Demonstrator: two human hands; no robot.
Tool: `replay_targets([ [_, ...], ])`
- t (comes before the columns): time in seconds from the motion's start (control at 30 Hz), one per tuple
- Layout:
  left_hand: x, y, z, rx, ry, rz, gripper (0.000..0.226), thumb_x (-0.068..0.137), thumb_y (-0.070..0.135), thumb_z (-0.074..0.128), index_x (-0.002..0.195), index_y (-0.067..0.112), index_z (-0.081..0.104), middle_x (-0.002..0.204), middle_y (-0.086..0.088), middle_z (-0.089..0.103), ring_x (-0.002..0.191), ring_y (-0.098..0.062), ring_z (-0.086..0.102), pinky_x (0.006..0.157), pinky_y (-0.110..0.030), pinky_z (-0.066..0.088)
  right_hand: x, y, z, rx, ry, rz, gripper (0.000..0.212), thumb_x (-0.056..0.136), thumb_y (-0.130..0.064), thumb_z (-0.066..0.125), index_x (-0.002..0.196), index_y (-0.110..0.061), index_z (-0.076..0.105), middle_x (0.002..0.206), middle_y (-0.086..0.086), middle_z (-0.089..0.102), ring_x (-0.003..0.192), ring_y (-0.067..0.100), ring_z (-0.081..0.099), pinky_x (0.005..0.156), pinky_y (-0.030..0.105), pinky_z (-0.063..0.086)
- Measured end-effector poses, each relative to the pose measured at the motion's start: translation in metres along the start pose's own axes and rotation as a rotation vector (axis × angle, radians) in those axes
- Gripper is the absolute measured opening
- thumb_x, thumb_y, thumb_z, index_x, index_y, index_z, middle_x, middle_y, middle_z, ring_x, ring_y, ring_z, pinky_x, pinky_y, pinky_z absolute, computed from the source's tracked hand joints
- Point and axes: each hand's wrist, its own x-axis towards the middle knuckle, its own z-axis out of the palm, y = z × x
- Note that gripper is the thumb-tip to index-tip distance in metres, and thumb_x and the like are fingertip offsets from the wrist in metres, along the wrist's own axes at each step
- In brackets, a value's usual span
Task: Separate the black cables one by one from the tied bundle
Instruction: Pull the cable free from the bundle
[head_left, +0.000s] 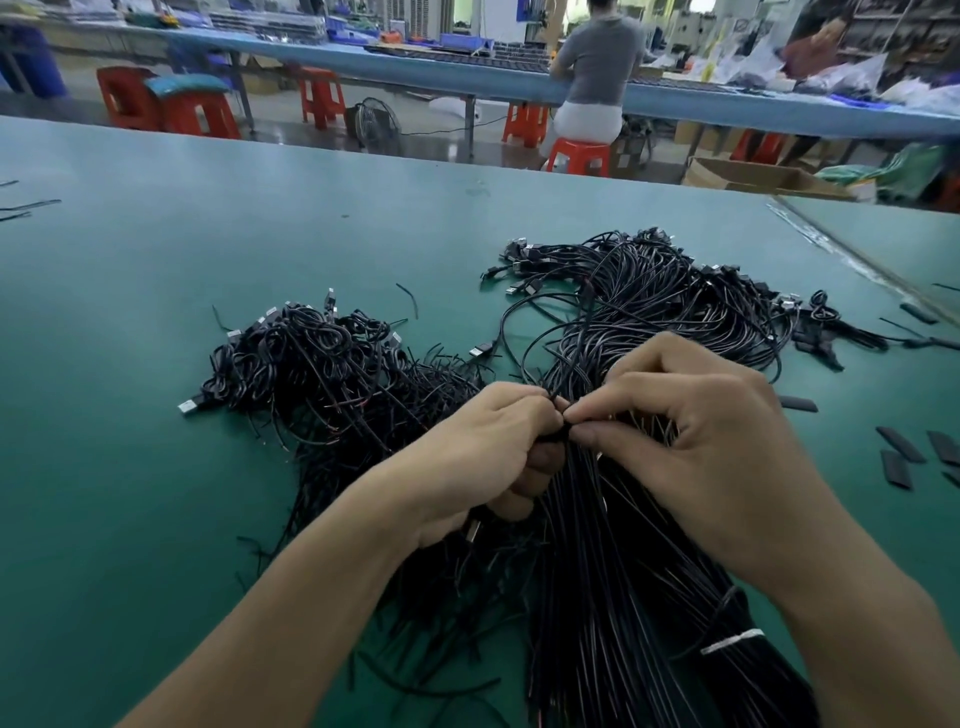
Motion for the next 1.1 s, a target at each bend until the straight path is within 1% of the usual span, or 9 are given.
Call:
replay_targets([
  [0.13,-0.003,-0.005,0.006,0.123,-0.079,-0.079,0.032,0.105,0.012,0.036,0.079,0.017,0.053,0.057,0.009,0.034,0.044,-0.005,0.026,0.038,-0.016,0.022,0.002,0.002,-0.002,-0.063,-0.052,-0.042,0.011,0.083,-0.018,0.076,0.080,-0.028,0.073,0.097,-0.022,0.064,0.102,0.003,0.058,0.089,0.016,0.042],
  [0.27,-0.001,-0.004,0.009,0.052,-0.076,-0.061,0.058,0.105,0.011,0.033,0.055,0.027,0.057,0.054,0.010,0.032,0.043,-0.005,0.024,0.037,-0.014,0.021,0.001,0.004,-0.001,0.015,-0.023,-0.011,0.009,0.091,-0.021,0.069,0.087,-0.027,0.074,0.098,-0.021,0.066,0.103,0.004,0.061,0.090,0.022,0.044],
  [0.33,0.000,-0.004,0.006,-0.018,-0.040,-0.042,0.063,0.103,0.008,0.032,0.049,0.028,0.058,0.054,0.009,0.033,0.044,-0.006,0.023,0.038,-0.014,0.019,0.001,0.001,-0.003,0.022,0.055,-0.017,0.009,0.090,-0.028,0.065,0.093,-0.029,0.074,0.099,-0.020,0.064,0.103,0.007,0.059,0.087,0.017,0.042],
  [0.43,0.003,-0.005,0.001,-0.126,0.033,-0.024,0.055,0.100,0.006,0.033,0.053,0.026,0.053,0.052,0.007,0.034,0.042,-0.005,0.023,0.038,-0.010,0.019,0.001,-0.001,-0.008,0.054,-0.004,-0.015,0.010,0.082,-0.033,0.075,0.092,-0.033,0.073,0.091,-0.017,0.066,0.093,0.007,0.063,0.077,0.012,0.043],
  [0.53,0.006,-0.006,-0.001,-0.167,0.034,-0.042,0.036,0.100,0.005,0.032,0.070,0.020,0.047,0.052,0.006,0.033,0.039,-0.004,0.023,0.037,-0.008,0.020,-0.001,0.002,-0.005,0.030,-0.090,0.022,0.020,0.075,-0.021,0.085,0.088,-0.031,0.074,0.081,-0.013,0.067,0.083,0.006,0.063,0.072,0.012,0.046],
  [0.7,0.008,-0.007,-0.002,-0.192,0.019,-0.066,0.038,0.099,0.006,0.032,0.067,0.021,0.047,0.052,0.006,0.032,0.039,-0.004,0.022,0.035,-0.008,0.019,0.000,0.006,-0.002,0.017,-0.054,0.054,0.018,0.076,-0.015,0.084,0.082,-0.028,0.074,0.075,-0.014,0.066,0.079,0.005,0.063,0.068,0.008,0.042],
  [0.87,0.006,-0.005,0.000,-0.167,0.017,-0.077,0.044,0.099,0.005,0.032,0.063,0.022,0.049,0.054,0.006,0.028,0.040,-0.004,0.021,0.036,-0.008,0.018,0.000,0.007,-0.001,-0.015,-0.049,0.044,0.015,0.077,-0.019,0.084,0.080,-0.029,0.073,0.077,-0.013,0.063,0.078,0.006,0.061,0.068,0.017,0.045],
  [1.0,0.004,-0.005,0.002,-0.027,0.005,-0.065,0.045,0.099,0.005,0.033,0.061,0.024,0.046,0.055,0.007,0.028,0.042,-0.006,0.020,0.037,-0.011,0.018,0.000,0.003,0.000,-0.074,-0.059,-0.010,0.007,0.080,-0.028,0.077,0.082,-0.032,0.071,0.091,-0.017,0.059,0.094,0.008,0.057,0.079,0.027,0.045],
  [1.1,0.002,-0.006,0.002,0.107,-0.030,-0.078,0.035,0.102,0.009,0.034,0.070,0.022,0.043,0.057,0.008,0.030,0.043,-0.006,0.023,0.037,-0.015,0.021,0.001,0.003,0.003,-0.142,-0.139,-0.047,0.007,0.084,-0.025,0.071,0.083,-0.030,0.066,0.105,-0.022,0.058,0.108,0.007,0.051,0.094,0.022,0.037],
])
